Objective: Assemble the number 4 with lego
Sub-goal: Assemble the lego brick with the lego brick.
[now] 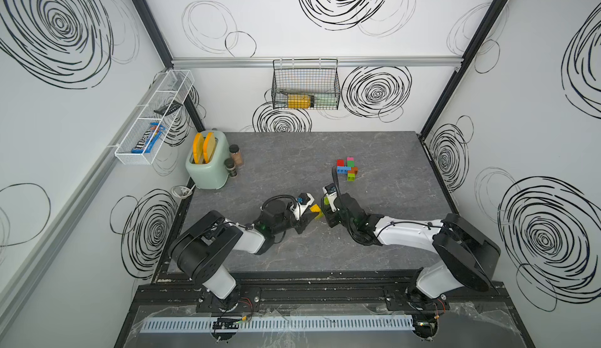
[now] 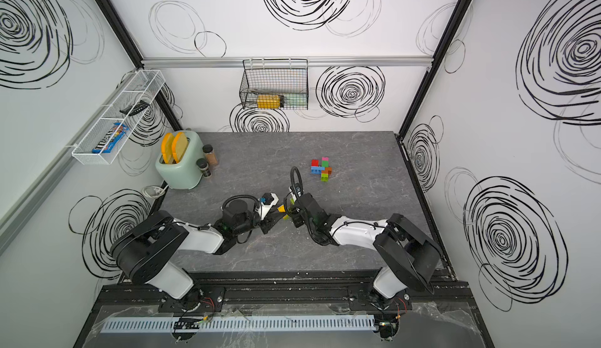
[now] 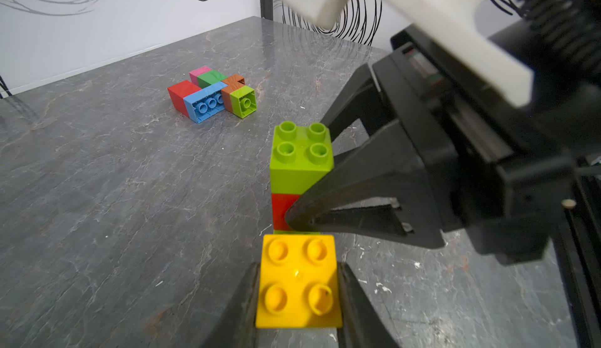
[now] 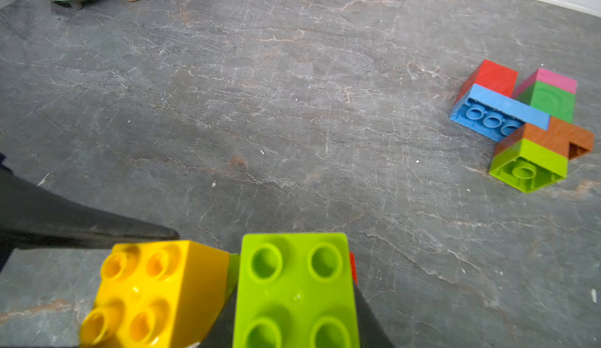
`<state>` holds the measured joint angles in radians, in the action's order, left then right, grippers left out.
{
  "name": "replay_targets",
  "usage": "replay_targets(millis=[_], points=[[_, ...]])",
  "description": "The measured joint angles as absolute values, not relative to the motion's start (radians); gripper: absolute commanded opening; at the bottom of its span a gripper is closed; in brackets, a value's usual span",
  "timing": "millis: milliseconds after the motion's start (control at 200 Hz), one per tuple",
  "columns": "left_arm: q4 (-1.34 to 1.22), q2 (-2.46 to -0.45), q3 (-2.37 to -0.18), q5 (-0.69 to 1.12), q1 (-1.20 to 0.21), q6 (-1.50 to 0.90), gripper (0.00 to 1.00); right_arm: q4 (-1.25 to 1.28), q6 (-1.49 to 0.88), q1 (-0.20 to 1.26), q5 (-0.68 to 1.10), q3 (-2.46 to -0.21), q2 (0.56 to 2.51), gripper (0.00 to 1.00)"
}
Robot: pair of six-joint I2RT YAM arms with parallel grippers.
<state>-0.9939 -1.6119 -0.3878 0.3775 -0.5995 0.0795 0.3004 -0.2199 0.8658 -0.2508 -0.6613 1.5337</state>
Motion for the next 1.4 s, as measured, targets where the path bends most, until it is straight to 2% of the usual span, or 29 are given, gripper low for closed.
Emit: replay_targets(millis=[871,881,916,931,951,976,1141,1401], points=[[-0.913,-1.646,-0.452,0.383,-0.611,0.089,0.0,0.302,-0.225,0.859,-0.262,-0.659,1.534,0.0],[-0.913,-1.645,-0.452,0.383,-0.611,0.089,0.04,0.302,-0.226,0.859,-0.262,-0.659,1.534,0.0],[-0.913,-1.644,-0.452,0.382,-0.611,0.089,0.37,0.303,-0.226,0.859,-0.262,-0.659,1.534,0.0],[-0.913,-1.643,-0.452,0.382,-0.611,0.089,0.47,0.303,-0.226,0.859,-0.262,-0.658,1.534,0.0],[-0.915,-1.642,-0.451,0.383,-0.61,0.089,0.55,0.303,-0.227,0.859,-0.262,-0.658,1.534,0.0],[-0.914,-1.64,-0.451,0.382,-0.61,0.085,0.59,0.303,-0.228,0.86,-0.263,-0.658,1.533,0.0],[-0.933,-1.65,-0.355,0.442,-0.564,0.03,0.63,0.304,-0.232,0.86,-0.265,-0.657,1.533,0.0],[-1.145,-1.788,-0.394,0.5,-0.544,0.022,0.64,0.304,-0.233,0.86,-0.267,-0.657,1.533,0.0]])
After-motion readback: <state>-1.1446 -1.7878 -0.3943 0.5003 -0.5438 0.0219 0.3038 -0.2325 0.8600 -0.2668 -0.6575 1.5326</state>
